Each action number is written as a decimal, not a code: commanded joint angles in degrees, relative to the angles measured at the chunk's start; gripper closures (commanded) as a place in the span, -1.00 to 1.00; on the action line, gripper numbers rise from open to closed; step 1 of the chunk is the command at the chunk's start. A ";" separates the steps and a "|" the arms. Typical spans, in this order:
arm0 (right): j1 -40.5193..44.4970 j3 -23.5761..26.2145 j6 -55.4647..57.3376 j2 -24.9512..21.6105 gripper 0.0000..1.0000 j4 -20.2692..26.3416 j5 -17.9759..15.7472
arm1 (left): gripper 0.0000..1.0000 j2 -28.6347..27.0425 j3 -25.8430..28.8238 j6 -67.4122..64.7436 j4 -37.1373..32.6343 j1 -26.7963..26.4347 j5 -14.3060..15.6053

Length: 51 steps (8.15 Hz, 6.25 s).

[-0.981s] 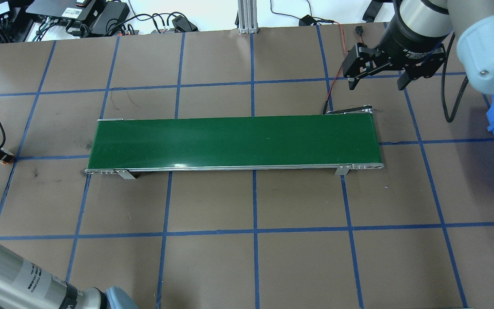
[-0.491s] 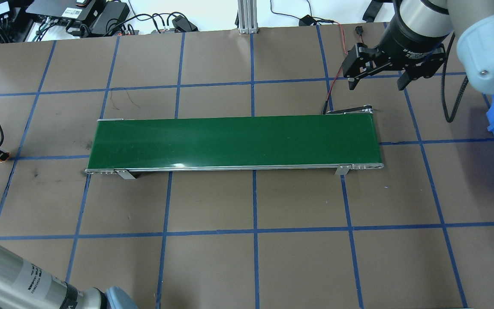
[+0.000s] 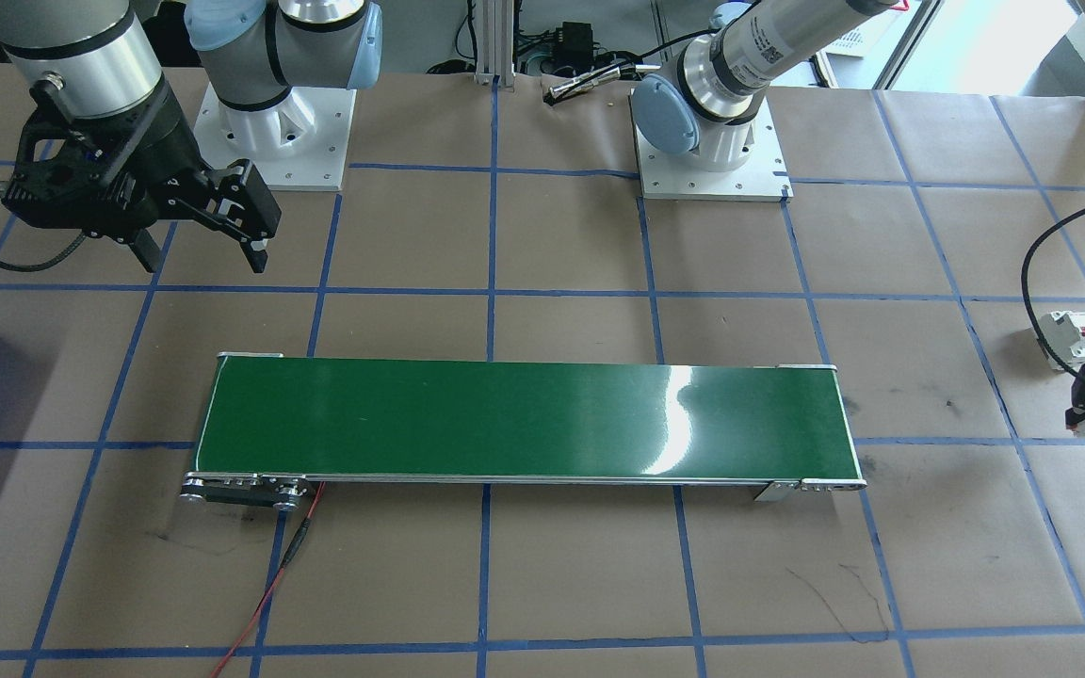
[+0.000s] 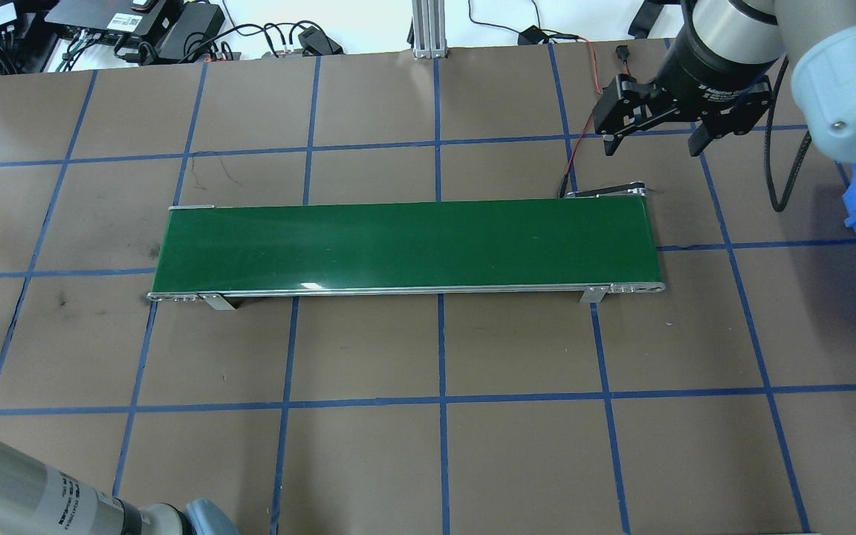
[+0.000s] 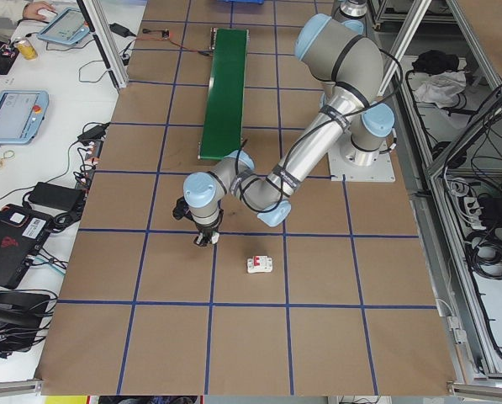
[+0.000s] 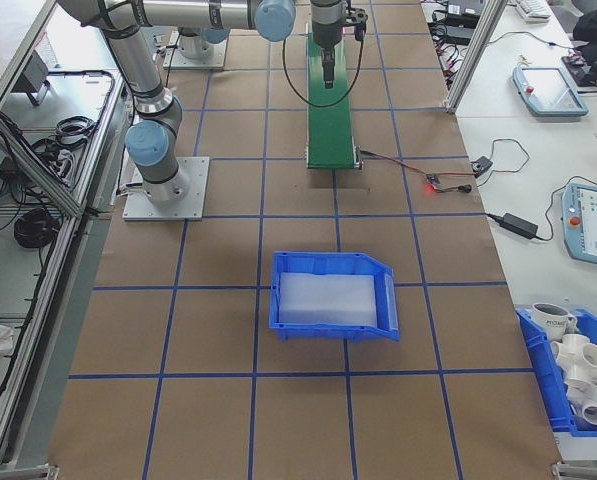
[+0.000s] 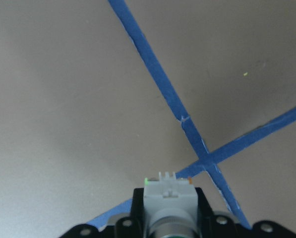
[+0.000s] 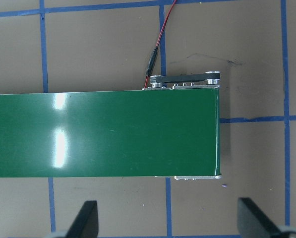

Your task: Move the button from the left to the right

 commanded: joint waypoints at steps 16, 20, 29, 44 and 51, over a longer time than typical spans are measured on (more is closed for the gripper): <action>0.00 0.09 0.09 0.09 -1.00 -0.08 0.07 | 1.00 18.79 -25.37 -132.79 13.26 -34.93 0.51; 0.00 0.09 0.00 0.18 -1.00 -0.09 -0.10 | 1.00 17.65 -25.37 -131.65 13.18 -34.84 0.77; 0.00 0.09 0.00 0.17 -1.00 0.00 -0.28 | 0.00 16.42 -25.28 -131.73 13.09 -34.84 1.12; -0.18 7.03 0.18 15.99 -1.00 -10.36 -1.86 | -1.00 24.77 5.91 -91.39 -28.03 -38.59 -1.34; -4.48 9.84 0.26 15.91 -0.92 -12.13 16.86 | -1.00 27.31 18.58 -76.02 -38.24 -48.03 -0.46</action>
